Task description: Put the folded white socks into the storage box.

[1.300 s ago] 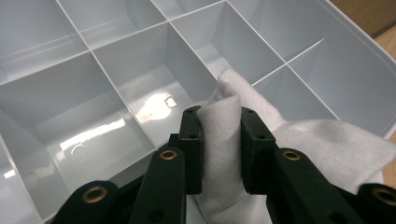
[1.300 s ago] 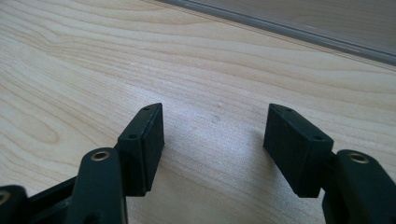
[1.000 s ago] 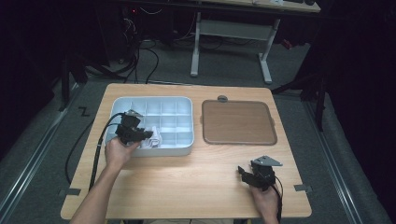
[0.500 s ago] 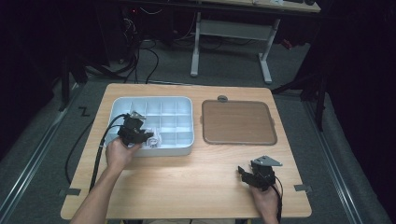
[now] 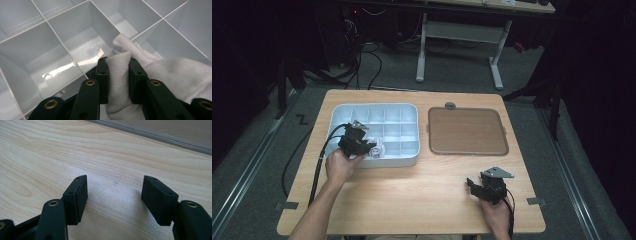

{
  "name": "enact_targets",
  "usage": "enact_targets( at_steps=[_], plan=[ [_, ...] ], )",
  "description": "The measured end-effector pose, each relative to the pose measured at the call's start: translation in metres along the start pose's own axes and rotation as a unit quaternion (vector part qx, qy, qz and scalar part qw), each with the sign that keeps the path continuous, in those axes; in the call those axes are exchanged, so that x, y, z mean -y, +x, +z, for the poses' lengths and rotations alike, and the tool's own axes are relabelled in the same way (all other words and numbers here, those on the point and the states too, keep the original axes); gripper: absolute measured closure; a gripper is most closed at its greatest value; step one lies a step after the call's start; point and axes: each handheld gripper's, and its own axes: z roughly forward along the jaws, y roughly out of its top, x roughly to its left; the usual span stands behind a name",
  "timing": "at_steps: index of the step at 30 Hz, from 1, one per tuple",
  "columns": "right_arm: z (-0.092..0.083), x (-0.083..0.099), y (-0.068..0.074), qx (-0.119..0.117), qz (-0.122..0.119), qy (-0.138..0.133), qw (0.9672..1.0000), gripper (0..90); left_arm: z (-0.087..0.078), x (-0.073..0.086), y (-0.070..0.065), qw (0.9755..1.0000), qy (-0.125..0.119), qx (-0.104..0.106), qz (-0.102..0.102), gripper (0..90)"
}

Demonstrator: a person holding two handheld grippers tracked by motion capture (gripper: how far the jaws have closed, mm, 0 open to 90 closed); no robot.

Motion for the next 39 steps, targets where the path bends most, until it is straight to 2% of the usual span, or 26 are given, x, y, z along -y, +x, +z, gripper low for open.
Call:
enact_targets(
  at_steps=[19,20,23,39],
  plan=[
    [0.0,0.0,0.0,0.0,0.0,0.0,1.0,38.4,0.003,0.002,0.0,0.9999,0.009,-0.007,0.004,74.2],
    [0.0,0.0,0.0,0.0,0.0,0.0,1.0,38.4,0.008,0.007,0.001,0.9995,0.025,-0.017,0.014,74.2],
    [0.0,0.0,0.0,0.0,0.0,0.0,1.0,38.4,0.01,0.007,-0.001,0.999,0.032,-0.019,0.023,74.4],
    [0.0,0.0,0.0,0.0,0.0,0.0,1.0,38.2,0.014,0.004,0.001,0.9986,0.047,-0.022,0.014,74.0]
  ],
)
